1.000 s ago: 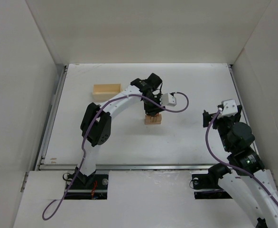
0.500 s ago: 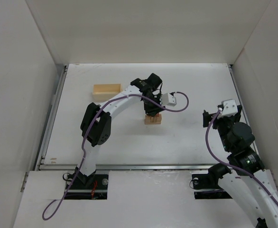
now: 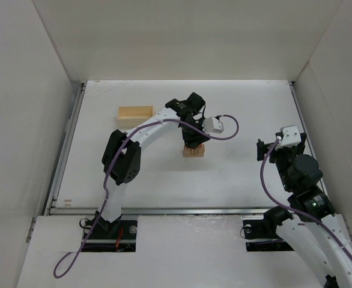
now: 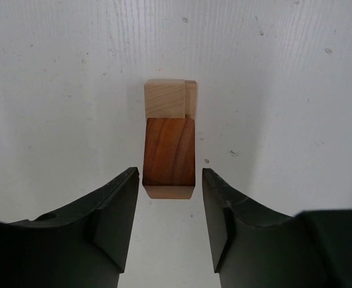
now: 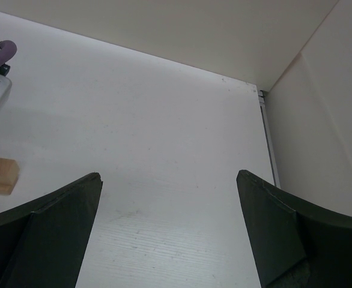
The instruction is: Build the wood block tower
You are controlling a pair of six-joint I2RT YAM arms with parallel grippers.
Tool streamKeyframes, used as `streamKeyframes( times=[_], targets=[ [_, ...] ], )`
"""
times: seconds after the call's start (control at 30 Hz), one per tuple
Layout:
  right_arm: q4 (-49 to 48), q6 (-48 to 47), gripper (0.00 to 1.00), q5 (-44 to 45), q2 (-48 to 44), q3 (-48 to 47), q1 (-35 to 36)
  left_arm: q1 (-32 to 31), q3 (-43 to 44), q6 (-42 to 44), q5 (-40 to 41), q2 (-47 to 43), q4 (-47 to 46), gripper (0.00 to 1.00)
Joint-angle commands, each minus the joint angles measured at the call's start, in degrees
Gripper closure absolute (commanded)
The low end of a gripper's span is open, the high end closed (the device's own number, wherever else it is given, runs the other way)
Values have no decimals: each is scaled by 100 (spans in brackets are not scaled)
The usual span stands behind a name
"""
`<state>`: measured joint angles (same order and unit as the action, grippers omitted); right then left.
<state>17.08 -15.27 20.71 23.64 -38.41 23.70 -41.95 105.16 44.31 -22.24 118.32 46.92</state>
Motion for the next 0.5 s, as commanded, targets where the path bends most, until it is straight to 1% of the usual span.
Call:
streamKeyframes(
  times=[0.0, 0.07, 0.13, 0.2, 0.3, 0.4, 0.47],
  targets=[
    [-346, -20, 0, 12, -52, 9, 29, 3, 206, -63, -35, -222, 90, 56],
    [-346, -20, 0, 12, -52, 9, 29, 3, 206, -63, 35, -222, 90, 47],
    [-346, -20, 0, 12, -52, 9, 29, 3, 206, -63, 88, -222, 90, 43],
    [-346, -20, 0, 12, -52, 9, 29, 3, 206, -116, 88, -274, 37, 40],
    [-346, -20, 0, 12, -52, 9, 29, 3, 206, -177, 141, -275, 37, 40],
    [-346, -20, 0, 12, -52, 9, 29, 56, 259, -178, 71, -476, -94, 39],
    [-346, -20, 0, 12, -52, 9, 29, 109, 259, -239, -43, -643, -147, 36]
  ],
)
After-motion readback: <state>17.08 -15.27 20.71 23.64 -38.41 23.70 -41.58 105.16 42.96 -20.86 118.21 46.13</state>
